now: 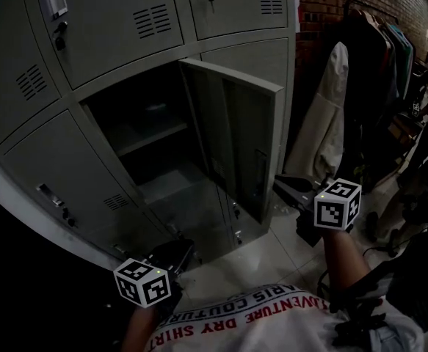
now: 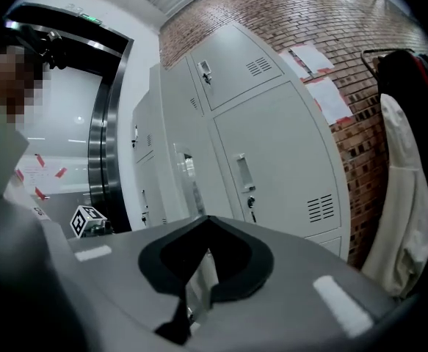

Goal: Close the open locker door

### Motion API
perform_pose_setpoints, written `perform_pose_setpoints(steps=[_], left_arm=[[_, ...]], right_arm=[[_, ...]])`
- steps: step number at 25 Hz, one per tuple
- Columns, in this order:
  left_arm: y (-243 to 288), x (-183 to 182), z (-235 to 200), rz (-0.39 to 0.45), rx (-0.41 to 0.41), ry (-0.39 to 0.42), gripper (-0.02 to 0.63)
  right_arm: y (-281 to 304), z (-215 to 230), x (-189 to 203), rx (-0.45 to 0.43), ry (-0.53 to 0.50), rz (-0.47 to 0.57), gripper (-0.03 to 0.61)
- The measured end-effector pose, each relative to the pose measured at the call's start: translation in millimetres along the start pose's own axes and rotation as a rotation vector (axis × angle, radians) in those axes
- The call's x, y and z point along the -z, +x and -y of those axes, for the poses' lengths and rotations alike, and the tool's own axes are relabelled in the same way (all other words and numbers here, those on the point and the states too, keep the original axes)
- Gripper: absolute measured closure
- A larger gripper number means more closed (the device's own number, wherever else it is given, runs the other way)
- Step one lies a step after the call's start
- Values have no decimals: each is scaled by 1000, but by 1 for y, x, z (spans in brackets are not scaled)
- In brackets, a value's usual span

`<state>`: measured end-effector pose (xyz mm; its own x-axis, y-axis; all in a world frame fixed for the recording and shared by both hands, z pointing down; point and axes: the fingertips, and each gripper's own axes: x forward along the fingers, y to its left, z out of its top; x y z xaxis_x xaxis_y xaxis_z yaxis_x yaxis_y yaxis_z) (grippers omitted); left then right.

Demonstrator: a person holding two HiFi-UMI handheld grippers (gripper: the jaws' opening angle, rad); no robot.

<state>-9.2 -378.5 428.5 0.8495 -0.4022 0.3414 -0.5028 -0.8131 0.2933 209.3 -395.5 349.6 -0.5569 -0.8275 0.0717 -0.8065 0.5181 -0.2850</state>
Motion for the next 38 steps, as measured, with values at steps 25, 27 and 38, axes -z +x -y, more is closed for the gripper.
perform_pose_setpoints(steps=[25, 27, 38], left_arm=[[-95, 9, -37, 75, -113, -33, 609], [-100, 10, -42, 75, -121, -42, 609], [-121, -1, -59, 106, -145, -62, 609]], right_arm=[[162, -151, 31, -313, -118, -109, 581], [178, -154, 26, -312, -118, -100, 581], [256, -154, 4, -256, -151, -84, 581]])
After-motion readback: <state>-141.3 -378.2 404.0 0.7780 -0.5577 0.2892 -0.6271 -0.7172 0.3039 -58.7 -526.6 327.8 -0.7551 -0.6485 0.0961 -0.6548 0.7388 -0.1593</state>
